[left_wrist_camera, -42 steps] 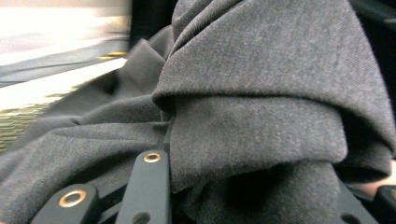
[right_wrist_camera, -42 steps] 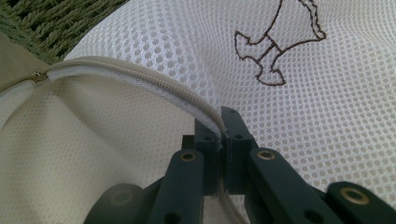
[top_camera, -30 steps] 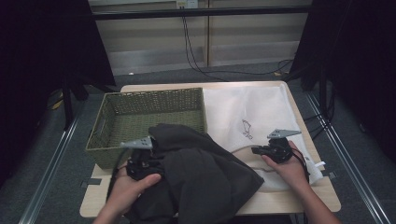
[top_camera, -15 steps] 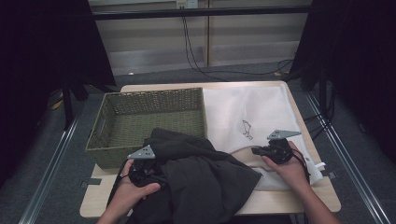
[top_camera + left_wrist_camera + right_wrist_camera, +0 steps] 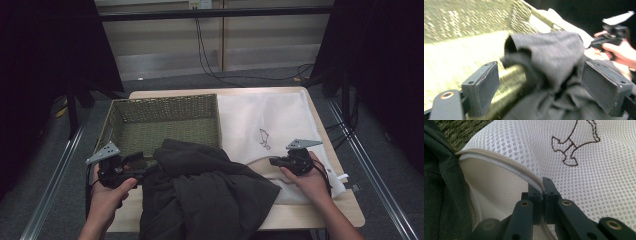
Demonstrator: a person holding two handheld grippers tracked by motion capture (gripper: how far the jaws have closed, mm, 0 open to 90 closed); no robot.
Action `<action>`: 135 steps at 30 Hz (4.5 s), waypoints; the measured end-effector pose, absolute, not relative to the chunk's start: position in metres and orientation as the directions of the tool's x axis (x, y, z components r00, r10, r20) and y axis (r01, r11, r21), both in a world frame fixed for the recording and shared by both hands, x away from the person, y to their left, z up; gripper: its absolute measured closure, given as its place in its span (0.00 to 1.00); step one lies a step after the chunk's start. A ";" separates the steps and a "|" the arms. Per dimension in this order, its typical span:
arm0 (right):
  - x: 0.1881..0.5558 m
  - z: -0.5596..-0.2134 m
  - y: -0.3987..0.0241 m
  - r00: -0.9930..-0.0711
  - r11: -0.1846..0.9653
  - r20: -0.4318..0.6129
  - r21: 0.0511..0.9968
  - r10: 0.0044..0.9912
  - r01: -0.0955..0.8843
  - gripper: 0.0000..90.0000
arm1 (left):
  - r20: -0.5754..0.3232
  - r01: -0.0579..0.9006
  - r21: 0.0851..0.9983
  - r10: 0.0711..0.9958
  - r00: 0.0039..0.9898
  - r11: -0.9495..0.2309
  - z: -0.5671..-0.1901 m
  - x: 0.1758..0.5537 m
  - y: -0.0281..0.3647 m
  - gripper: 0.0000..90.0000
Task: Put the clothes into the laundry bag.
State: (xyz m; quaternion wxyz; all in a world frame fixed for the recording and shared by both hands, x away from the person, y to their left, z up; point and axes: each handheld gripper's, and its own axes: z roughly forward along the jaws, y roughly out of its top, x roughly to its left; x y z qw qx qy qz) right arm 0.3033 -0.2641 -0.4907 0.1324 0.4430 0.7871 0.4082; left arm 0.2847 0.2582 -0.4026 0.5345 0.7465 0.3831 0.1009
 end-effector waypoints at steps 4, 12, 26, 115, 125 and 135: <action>0.303 -0.490 -0.264 -0.574 0.273 0.153 0.763 0.804 0.586 0.97 | -0.187 0.427 0.883 0.690 0.699 -0.193 -0.392 0.292 0.235 0.18; 0.303 -0.490 -0.265 -0.572 0.265 0.165 0.761 0.804 0.592 0.97 | -0.205 0.507 0.830 0.717 0.666 -0.234 -0.397 0.322 0.211 0.16; 0.303 -0.490 -0.265 -0.576 0.270 0.160 0.763 0.802 0.588 0.97 | -0.252 0.482 0.830 0.584 0.772 -0.279 -0.398 0.307 0.199 0.98; 0.268 -0.436 -0.244 -0.718 0.215 0.297 0.822 0.629 0.528 0.98 | -0.318 0.534 0.735 0.483 0.816 -0.418 -0.438 0.291 0.014 0.89; 0.264 -0.435 -0.238 -0.708 0.321 0.187 0.793 0.681 0.518 0.97 | -0.246 0.519 0.657 0.495 0.833 -0.547 -0.452 0.291 0.011 0.86; 0.307 -0.502 -0.272 -0.515 0.232 0.233 0.692 0.825 0.684 0.97 | -0.254 0.484 0.570 0.417 0.873 -0.665 -0.470 0.292 0.024 0.86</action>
